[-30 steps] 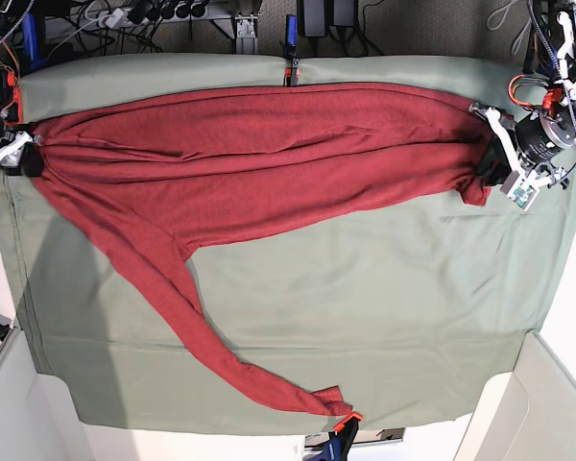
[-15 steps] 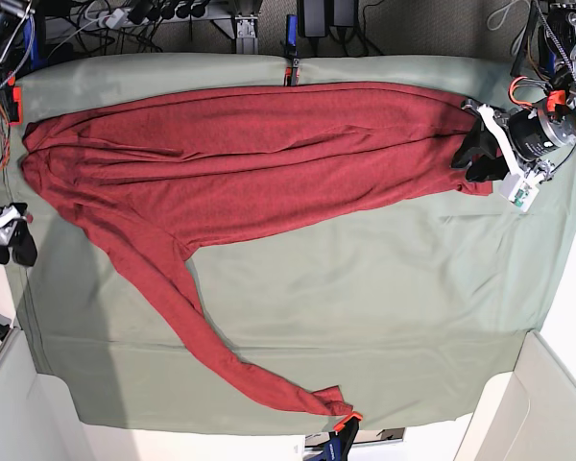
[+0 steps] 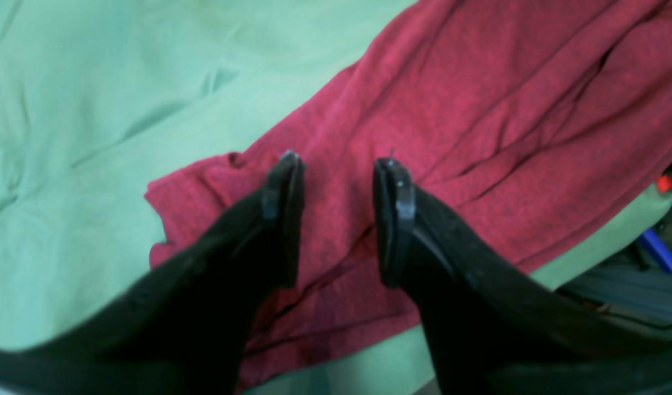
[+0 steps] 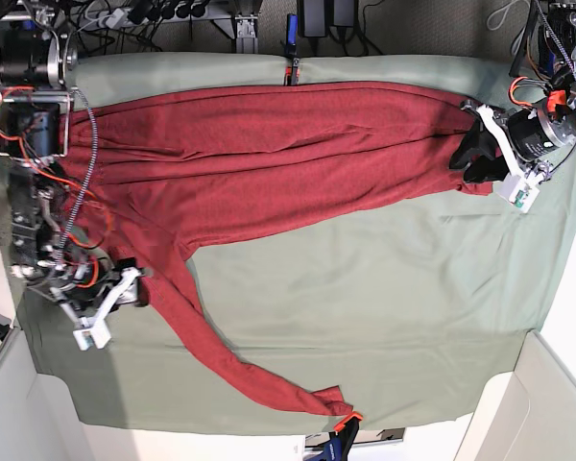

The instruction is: Fold the T-shirt properly

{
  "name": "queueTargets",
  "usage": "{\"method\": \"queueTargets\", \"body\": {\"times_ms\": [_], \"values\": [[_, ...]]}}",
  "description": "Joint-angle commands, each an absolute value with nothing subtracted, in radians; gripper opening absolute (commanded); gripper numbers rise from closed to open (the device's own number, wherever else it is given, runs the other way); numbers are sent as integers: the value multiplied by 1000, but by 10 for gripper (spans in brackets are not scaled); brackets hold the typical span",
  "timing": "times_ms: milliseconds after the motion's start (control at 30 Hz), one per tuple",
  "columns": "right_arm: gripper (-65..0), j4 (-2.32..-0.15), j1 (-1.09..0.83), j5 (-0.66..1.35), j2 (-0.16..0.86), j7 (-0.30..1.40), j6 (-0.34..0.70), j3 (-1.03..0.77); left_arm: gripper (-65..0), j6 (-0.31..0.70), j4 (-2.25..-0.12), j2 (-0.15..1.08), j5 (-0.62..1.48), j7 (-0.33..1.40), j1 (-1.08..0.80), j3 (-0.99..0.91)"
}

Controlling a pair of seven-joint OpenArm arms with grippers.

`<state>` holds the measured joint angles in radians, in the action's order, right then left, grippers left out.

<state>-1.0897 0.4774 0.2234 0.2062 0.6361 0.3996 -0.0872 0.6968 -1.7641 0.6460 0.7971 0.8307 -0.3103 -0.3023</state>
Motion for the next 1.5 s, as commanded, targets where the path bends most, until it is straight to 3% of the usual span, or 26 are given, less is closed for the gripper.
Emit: {"method": "queueTargets", "body": {"times_ms": [0, 267, 433, 500, 867, 1100, 1233, 1467], "values": [[-316, -1073, 512, 217, 205, 607, 392, -67, -407, 698, -1777, 665, 812, 813, -305, -312], [-332, -1006, 501, 146, 150, 581, 380, 64, -407, 698, -1777, 665, 812, 812, -305, -312], [-599, -1023, 503, 150, 132, 601, 381, 67, -407, 698, -1777, 665, 812, 812, -305, -312], [-639, -1051, 503, 163, 130, 640, 381, 67, -407, 698, -1777, 665, 812, 812, -302, -312], [-650, -1292, 488, 368, 130, 847, 453, 67, -407, 698, -1777, 665, 876, 813, -227, -312], [-650, -1423, 341, 533, 130, 886, 554, 67, -402, 698, -1777, 665, 876, 797, -213, -312], [-650, -1559, 212, 570, 133, 910, 555, 68, -251, 698, -1777, 665, 903, 782, -213, -312], [-650, -1768, -7, 645, 133, 922, 584, 68, -248, 698, -1777, 652, 927, 763, -180, -300]]}}
